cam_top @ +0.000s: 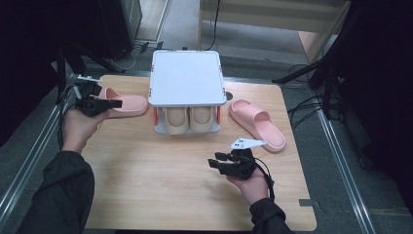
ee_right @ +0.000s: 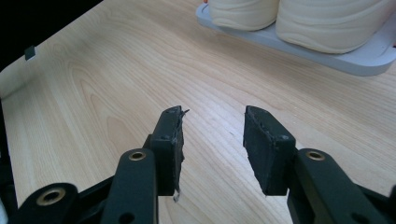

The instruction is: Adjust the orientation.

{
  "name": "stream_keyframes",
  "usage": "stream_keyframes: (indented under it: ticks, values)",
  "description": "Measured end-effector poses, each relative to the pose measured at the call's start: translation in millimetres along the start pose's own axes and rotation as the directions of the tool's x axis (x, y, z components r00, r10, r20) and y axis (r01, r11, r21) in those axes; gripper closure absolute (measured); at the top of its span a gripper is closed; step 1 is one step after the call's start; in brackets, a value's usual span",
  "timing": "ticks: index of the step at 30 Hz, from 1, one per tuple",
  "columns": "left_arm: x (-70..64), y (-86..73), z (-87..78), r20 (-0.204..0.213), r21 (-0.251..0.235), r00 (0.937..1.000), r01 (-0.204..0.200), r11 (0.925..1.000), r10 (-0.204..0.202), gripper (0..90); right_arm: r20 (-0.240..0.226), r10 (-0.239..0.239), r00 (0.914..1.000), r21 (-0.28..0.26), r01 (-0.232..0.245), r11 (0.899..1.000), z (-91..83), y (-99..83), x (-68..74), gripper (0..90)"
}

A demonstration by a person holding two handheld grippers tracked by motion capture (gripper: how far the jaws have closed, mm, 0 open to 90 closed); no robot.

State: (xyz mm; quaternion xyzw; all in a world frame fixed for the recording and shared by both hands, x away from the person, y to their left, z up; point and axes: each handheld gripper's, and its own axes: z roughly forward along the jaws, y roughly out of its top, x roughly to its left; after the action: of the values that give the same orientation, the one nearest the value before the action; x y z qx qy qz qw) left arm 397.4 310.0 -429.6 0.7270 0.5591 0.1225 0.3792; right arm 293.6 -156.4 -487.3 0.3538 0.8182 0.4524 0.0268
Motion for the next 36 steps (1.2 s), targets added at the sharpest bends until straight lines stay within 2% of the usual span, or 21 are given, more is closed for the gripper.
stream_keyframes:
  ticks: [2, 5, 10, 14, 20, 23, 26, 28, 30, 36]
  values:
    - [5.4, -3.6, 6.0, -0.014, -0.006, 0.9999, -0.002, 1.0, 0.002, 89.6, -0.002, -0.006, 1.0, 0.005, 0.006, 1.0, 2.0, -0.8, 1.4, 58.5]
    - [13.2, -6.6, 15.3, -0.019, 0.013, 0.9997, 0.013, 0.9998, -0.013, 89.6, -0.009, -0.016, 0.9998, 0.025, 0.016, 1.0, 5.6, -2.6, 3.0, 58.5]
    - [25.5, -7.6, 30.4, -0.011, 0.013, 0.9985, 0.054, 0.9984, -0.054, 89.6, -0.013, -0.018, 0.9997, 0.034, 0.019, 0.999, 7.7, -5.3, 4.3, 58.5]
    - [36.5, -8.3, 45.6, -0.047, 0.037, 0.996, 0.077, 0.9963, -0.076, 89.8, 0.004, -0.011, 0.9999, 0.035, 0.011, 0.999, 3.8, -8.5, 3.6, 58.5]
    - [47.0, -6.6, 58.3, -0.069, 0.026, 0.9925, 0.102, 0.9944, -0.1, 89.8, 0.025, 0.004, 0.9997, 0.031, -0.005, 0.999, -3.3, -13.8, 2.7, 58.5]
    - [51.2, -8.0, 63.8, -0.105, 0.005, 0.989, 0.105, 0.9945, -0.104, 89.8, 0.037, 0.014, 0.9992, 0.032, -0.015, 0.999, -6.2, -16.4, 1.8, 58.5]
    - [56.5, -11.1, 69.8, -0.117, 0.02, 0.9855, 0.126, 0.9918, -0.123, 89.8, 0.05, 0.018, 0.9986, 0.026, -0.019, 0.999, -9.9, -18.7, 0.1, 58.5]
    - [58.9, -12.7, 71.0, -0.122, 0.026, 0.9846, 0.129, 0.9913, -0.125, 89.7, 0.052, 0.027, 0.9983, 0.021, -0.028, 0.999, -12.0, -19.4, -0.4, 58.5]
    - [62.1, -14.2, 70.5, -0.109, 0.021, 0.9837, 0.146, 0.9891, -0.143, 89.7, 0.054, 0.026, 0.9982, 0.019, -0.027, 0.999, -12.8, -19.6, -1.3, 58.5]
    - [62.2, -17.2, 67.5, -0.111, 0.038, 0.9858, 0.13, 0.9907, -0.125, 89.7, 0.046, 0.023, 0.9987, 0.025, -0.024, 0.999, -9.9, -18.3, -1.0, 58.1]
